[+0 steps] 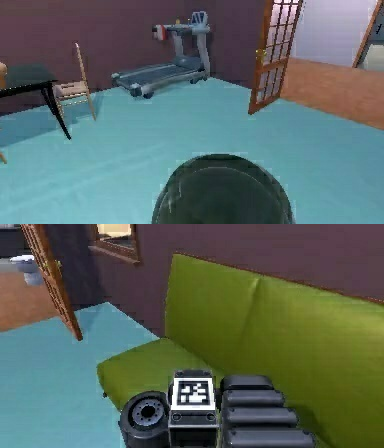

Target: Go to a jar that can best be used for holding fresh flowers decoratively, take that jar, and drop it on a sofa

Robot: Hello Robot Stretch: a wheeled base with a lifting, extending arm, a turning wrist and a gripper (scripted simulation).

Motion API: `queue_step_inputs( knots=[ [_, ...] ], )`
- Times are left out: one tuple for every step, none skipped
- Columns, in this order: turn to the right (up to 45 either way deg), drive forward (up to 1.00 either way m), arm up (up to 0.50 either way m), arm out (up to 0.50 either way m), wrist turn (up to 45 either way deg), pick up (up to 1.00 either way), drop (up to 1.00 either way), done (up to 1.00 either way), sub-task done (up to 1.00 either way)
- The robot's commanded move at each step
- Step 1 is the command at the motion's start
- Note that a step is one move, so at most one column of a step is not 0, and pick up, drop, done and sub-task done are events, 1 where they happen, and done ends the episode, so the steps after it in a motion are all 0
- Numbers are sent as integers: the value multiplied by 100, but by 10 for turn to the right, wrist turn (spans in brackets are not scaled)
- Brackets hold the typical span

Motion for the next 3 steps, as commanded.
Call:
queue_step_inputs(
  knots=[
    [-330, 0, 0, 0, 0, 0, 0, 0, 0],
    [-450, 0, 0, 0, 0, 0, 0, 0, 0],
    [-450, 0, 0, 0, 0, 0, 0, 0, 0]
  ],
)
